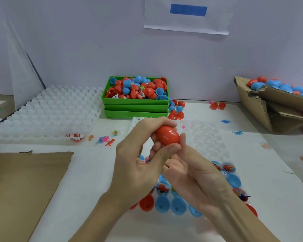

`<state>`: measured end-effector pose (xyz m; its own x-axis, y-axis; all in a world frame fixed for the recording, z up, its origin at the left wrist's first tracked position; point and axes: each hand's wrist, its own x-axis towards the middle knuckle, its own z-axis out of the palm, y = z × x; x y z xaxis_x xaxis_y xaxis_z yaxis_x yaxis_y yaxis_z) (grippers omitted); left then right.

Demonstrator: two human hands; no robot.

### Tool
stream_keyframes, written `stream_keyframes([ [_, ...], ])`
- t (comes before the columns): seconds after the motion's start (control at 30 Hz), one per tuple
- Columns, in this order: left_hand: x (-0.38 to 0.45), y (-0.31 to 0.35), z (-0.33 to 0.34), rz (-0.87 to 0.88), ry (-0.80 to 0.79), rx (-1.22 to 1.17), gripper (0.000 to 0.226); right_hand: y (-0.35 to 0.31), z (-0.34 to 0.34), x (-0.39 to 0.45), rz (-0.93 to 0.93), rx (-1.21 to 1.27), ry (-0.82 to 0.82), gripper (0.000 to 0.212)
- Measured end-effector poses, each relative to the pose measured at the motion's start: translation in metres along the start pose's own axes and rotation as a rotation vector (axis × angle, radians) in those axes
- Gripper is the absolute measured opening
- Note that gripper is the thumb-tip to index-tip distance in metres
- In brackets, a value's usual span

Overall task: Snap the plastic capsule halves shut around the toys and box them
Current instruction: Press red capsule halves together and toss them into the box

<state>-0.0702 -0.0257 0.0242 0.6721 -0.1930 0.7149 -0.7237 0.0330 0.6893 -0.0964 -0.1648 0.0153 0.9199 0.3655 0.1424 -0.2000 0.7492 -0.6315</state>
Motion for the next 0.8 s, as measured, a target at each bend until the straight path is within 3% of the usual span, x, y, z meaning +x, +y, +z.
stream_keyframes([
  [0.3, 0.0004, 0.0001, -0.0008, -0.03, -0.014, -0.021, 0.034, -0.0014, -0.0012, 0.0004, -0.041, -0.048, 0.01, 0.04],
  [0.5, -0.0009, -0.0037, 0.0024, -0.047, -0.035, -0.024, 0.036, -0.0025, -0.0051, 0.0051, -0.093, -0.194, 0.11, 0.047],
  [0.67, -0.0003, -0.0044, 0.0011, -0.016, -0.009, 0.034, 0.035, -0.0057, -0.0066, 0.0042, -0.042, -0.082, 0.09, 0.055],
  [0.8, 0.0014, -0.0074, -0.0004, -0.003, -0.02, 0.084, 0.034, -0.0057, -0.0012, 0.0025, 0.036, 0.055, 0.03, 0.05],
])
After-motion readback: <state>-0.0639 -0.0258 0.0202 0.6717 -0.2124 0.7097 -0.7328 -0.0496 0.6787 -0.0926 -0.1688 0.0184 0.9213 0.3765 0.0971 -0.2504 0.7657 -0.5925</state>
